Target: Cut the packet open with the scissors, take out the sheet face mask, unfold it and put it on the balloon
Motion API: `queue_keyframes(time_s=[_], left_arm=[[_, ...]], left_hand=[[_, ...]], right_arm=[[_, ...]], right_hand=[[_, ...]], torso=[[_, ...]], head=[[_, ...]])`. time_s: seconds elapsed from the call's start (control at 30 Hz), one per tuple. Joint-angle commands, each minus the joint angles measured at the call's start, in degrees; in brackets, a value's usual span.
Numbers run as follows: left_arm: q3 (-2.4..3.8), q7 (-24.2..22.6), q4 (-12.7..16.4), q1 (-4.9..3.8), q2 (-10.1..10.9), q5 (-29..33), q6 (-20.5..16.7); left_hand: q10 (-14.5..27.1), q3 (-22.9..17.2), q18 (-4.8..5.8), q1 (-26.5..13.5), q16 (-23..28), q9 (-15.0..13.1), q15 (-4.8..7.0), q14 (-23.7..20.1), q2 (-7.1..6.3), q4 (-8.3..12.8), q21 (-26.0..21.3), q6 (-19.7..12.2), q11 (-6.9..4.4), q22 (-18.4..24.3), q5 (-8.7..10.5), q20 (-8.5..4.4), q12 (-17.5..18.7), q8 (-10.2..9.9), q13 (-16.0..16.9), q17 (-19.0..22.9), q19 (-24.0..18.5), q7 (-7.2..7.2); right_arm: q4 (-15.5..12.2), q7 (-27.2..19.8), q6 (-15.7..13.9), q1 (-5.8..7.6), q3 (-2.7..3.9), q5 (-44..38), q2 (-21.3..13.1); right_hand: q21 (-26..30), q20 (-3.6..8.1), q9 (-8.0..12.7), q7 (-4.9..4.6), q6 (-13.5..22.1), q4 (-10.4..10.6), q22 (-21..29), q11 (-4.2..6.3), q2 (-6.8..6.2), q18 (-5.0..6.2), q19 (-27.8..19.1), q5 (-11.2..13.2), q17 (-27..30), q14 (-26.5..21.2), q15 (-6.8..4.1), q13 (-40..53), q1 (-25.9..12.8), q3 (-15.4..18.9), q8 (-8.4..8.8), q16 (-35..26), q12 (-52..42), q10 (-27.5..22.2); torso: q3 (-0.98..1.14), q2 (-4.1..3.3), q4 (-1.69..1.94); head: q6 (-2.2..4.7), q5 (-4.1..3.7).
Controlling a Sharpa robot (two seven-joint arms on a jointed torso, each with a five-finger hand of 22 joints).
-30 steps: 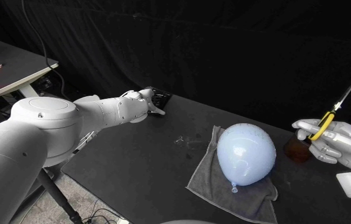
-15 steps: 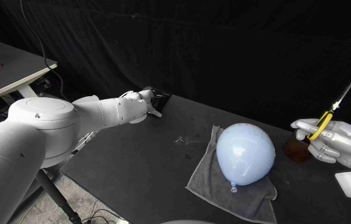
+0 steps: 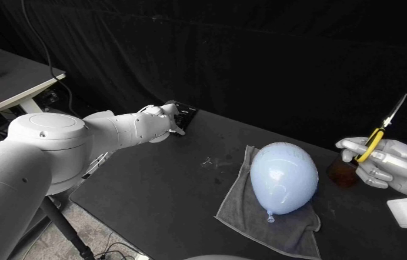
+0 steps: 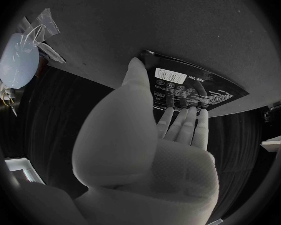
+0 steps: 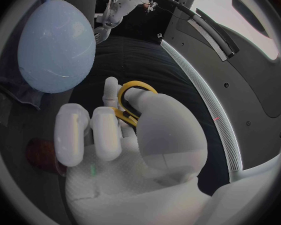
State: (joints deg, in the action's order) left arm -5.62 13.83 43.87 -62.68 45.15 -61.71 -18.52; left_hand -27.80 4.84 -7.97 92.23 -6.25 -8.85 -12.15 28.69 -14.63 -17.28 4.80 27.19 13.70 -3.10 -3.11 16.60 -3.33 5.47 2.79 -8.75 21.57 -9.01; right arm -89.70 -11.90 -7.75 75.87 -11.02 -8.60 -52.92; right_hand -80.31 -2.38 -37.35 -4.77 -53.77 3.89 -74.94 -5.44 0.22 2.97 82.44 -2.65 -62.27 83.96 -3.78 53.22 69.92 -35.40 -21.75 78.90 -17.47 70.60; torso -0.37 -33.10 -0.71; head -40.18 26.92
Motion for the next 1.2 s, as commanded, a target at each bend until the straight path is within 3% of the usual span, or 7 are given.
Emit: queue_keyframes(time_s=[0.03,0.3,0.43,0.53,0.67,0.9,1.2], left_arm=[[0.0,-1.24,0.21,0.08,0.05,0.44,-0.15],[0.02,-2.13,1.06,0.12,0.48,1.97,-0.9],[0.04,-2.39,1.81,0.13,0.82,3.11,-0.79],[0.05,-2.46,2.46,0.13,1.09,3.78,-0.68],[0.06,-2.53,3.35,0.13,1.44,4.46,-0.54],[0.08,-2.46,4.95,0.13,2.06,6.04,-0.01],[0.11,-2.38,5.76,0.13,2.37,8.39,1.02]], left_hand=[[-2.25,-1.48,-0.64,-0.02,-0.72,-0.62,0.03,2.09,1.86,0.04,0.46,1.69,0.02,0.01,0.19,0.07,-0.35,0.78,0.14,-0.53,1.26,-6.38],[-9.98,-4.74,-1.05,-0.13,-2.46,-2.93,0.48,8.87,5.75,0.23,1.69,8.73,-0.62,-0.26,0.34,0.05,-1.03,3.57,0.56,-1.94,6.25,-5.37],[-15.31,-6.38,-1.22,-0.29,-3.74,-5.22,0.6,13.84,8.13,0.4,2.7,16.48,-0.75,-0.52,0.38,0.1,-1.53,6.63,0.82,-2.92,10.35,-4.82],[-17.83,-6.73,-1.35,-0.29,-4.0,-5.52,0.82,15.19,8.61,0.44,3.07,17.81,-0.99,-0.58,0.39,0.07,-1.62,7.37,0.9,-3.06,12.14,-4.5],[-22.77,-7.25,-1.91,0.26,-4.72,-5.97,1.53,17.7,9.58,0.53,4.86,20.55,-1.54,-1.16,0.4,0.09,-2.18,8.78,1.11,-3.27,19.02,-3.28],[-25.1,-8.33,-2.15,1.58,-4.98,-6.04,2.27,19.59,11.06,0.6,5.18,22.82,-2.49,-1.05,0.39,0.06,-1.98,9.64,0.99,-3.28,20.74,-2.71],[-26.85,-12.07,-1.98,4.04,-4.61,-6.27,2.72,20.33,15.6,0.58,4.94,26.73,-3.24,-0.84,0.37,0.11,-1.43,11.15,0.9,-3.04,21.52,-1.32]], right_arm=[[-0.12,-0.36,0.63,0.01,0.06,-0.79,0.03],[-0.13,-0.34,0.66,0.01,0.06,-1.01,-0.04],[-0.12,-0.32,0.68,0.01,0.06,-1.07,-0.06],[-0.1,-0.31,0.69,0.01,0.06,-1.11,-0.07],[-0.07,-0.28,0.7,0.01,0.06,-1.15,-0.07],[-0.04,-0.25,0.72,0.0,0.06,-1.39,-0.07],[0.07,-0.25,0.69,-0.01,0.06,-1.48,-0.04]], right_hand=[[0.09,0.08,-0.12,0.37,0.02,-0.18,-5.51,5.81,0.38,-0.01,0.11,-0.15,0.02,1.43,-0.3,0.05,0.31,0.22,-0.37,0.24,-33.45,13.24],[0.09,0.08,-0.12,0.37,0.02,-0.18,-5.51,5.81,0.38,-0.01,0.11,-0.15,0.02,1.43,-0.3,0.05,0.31,0.22,-0.37,0.24,-33.45,13.24],[0.09,0.08,-0.12,0.37,0.02,-0.18,-5.51,5.81,0.38,-0.01,0.11,-0.15,0.02,1.43,-0.3,0.05,0.31,0.22,-0.37,0.24,-33.45,13.24],[0.09,0.08,-0.12,0.37,0.02,-0.18,-5.51,5.81,0.38,-0.01,0.11,-0.15,0.02,1.43,-0.3,0.05,0.31,0.22,-0.37,0.24,-33.45,13.24],[0.09,0.08,-0.12,0.37,0.02,-0.18,-5.51,5.81,0.38,-0.01,0.11,-0.15,0.02,1.43,-0.3,0.05,0.31,0.22,-0.37,0.24,-33.45,13.24],[0.09,0.08,-0.12,0.37,0.02,-0.18,-5.51,5.81,0.38,-0.01,0.11,-0.15,0.02,1.43,-0.3,0.05,0.31,0.22,-0.37,0.24,-33.45,13.24],[0.2,0.09,-0.16,0.37,0.02,-0.21,-5.43,5.82,0.37,0.02,0.03,-0.15,0.02,1.43,-0.32,0.12,0.34,0.26,-0.42,0.24,-33.38,13.19]], torso=[[0.02,-0.01,0.01],[-0.02,-0.05,0.02],[-0.03,-0.05,0.0],[-0.03,-0.07,0.01],[-0.03,-0.04,0.04],[-0.02,-0.01,0.03],[0.0,-0.04,-0.04]], head=[[0.14,-0.07],[0.26,-0.11],[0.29,-0.12],[0.26,-0.16],[0.2,-0.21],[0.14,-0.29],[0.14,-0.33]])
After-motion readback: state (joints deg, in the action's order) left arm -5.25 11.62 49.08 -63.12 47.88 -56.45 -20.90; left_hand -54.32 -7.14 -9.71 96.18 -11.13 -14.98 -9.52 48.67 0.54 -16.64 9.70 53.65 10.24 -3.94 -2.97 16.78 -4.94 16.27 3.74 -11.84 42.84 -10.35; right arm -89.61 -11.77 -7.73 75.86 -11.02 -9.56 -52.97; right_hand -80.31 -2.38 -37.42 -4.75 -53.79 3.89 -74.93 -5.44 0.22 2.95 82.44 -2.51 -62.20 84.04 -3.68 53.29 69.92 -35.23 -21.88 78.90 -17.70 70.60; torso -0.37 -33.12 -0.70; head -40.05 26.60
